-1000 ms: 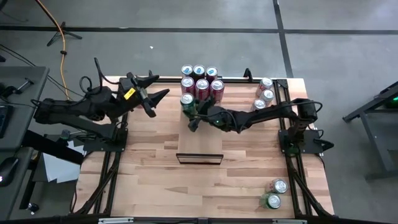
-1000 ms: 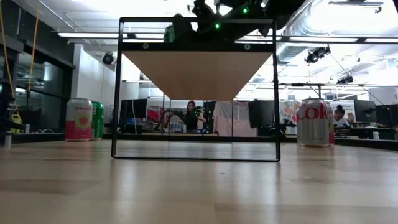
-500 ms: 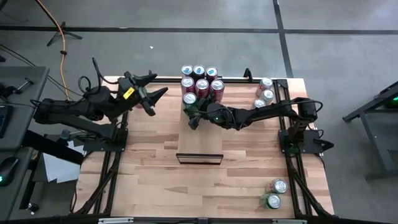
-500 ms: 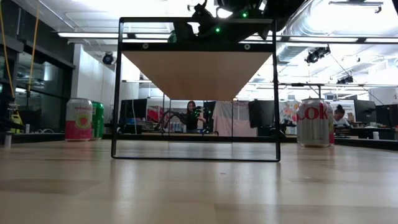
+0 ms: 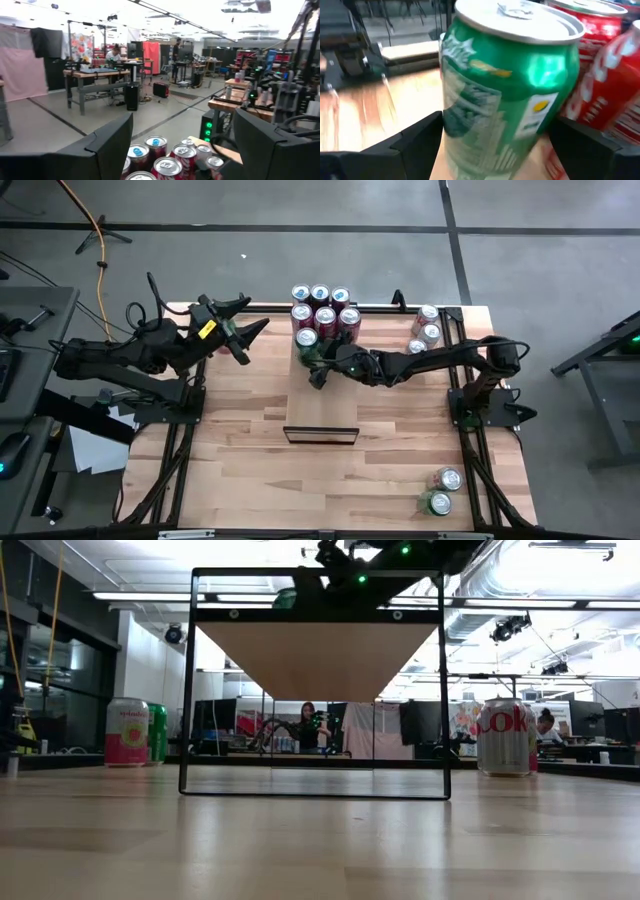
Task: Place canned beverage on shelf
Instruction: Put the bottom left green soda can on the shelf
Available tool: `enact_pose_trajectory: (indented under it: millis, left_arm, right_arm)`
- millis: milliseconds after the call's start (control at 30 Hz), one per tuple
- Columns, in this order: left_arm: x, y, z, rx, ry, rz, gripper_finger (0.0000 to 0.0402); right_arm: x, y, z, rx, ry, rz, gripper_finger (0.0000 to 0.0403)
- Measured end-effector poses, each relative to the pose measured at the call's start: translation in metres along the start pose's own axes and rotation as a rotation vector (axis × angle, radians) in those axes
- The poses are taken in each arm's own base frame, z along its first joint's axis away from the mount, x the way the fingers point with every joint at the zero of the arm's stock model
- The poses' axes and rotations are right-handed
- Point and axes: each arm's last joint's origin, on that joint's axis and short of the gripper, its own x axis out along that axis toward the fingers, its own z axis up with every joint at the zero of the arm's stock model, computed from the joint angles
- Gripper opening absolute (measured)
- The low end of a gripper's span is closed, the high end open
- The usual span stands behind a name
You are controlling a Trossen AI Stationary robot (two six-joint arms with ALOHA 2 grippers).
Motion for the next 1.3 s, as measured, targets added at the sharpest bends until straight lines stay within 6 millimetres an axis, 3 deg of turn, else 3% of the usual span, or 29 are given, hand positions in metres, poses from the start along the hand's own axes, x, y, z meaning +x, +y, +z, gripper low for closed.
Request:
enact_pose_trajectory:
  millis: [300, 500, 633, 733, 867, 1033, 1133, 1300]
  left_arm:
    - [0.000, 0.000, 0.000, -0.001, 0.001, 0.017, 0.0275]
    - [0.000, 0.001, 0.000, -0.008, 0.002, 0.030, 0.0275]
    - [0.000, 0.001, 0.000, -0.034, 0.002, 0.030, 0.0275]
    - [0.000, 0.001, 0.000, -0.058, 0.001, 0.030, 0.0275]
    - [0.000, 0.001, 0.000, -0.093, 0.001, 0.030, 0.0275]
    - [0.000, 0.001, 0.000, -0.116, 0.001, 0.028, 0.0275]
    - [0.000, 0.001, 0.000, -0.117, -0.001, 0.028, 0.0275]
    - [0.000, 0.001, 0.001, -0.147, -0.006, 0.028, 0.0275]
  right_arm:
    - [-0.030, -0.014, 0.013, -0.014, 0.097, 0.034, 0.0337]
    - [-0.064, -0.027, 0.024, -0.015, 0.203, 0.196, 0.0337]
    - [-0.087, -0.037, 0.017, 0.000, 0.222, 0.236, 0.0337]
    - [-0.104, -0.043, -0.003, 0.093, 0.178, 0.253, 0.0337]
    - [-0.122, -0.044, -0.025, 0.384, 0.030, 0.318, 0.0337]
    - [-0.134, -0.049, -0.022, 0.719, -0.207, 0.433, 0.0337]
    - [-0.138, -0.049, -0.011, 0.736, -0.301, 0.508, 0.0337]
    - [-0.135, -0.047, 0.002, 0.540, -0.322, 0.490, 0.0337]
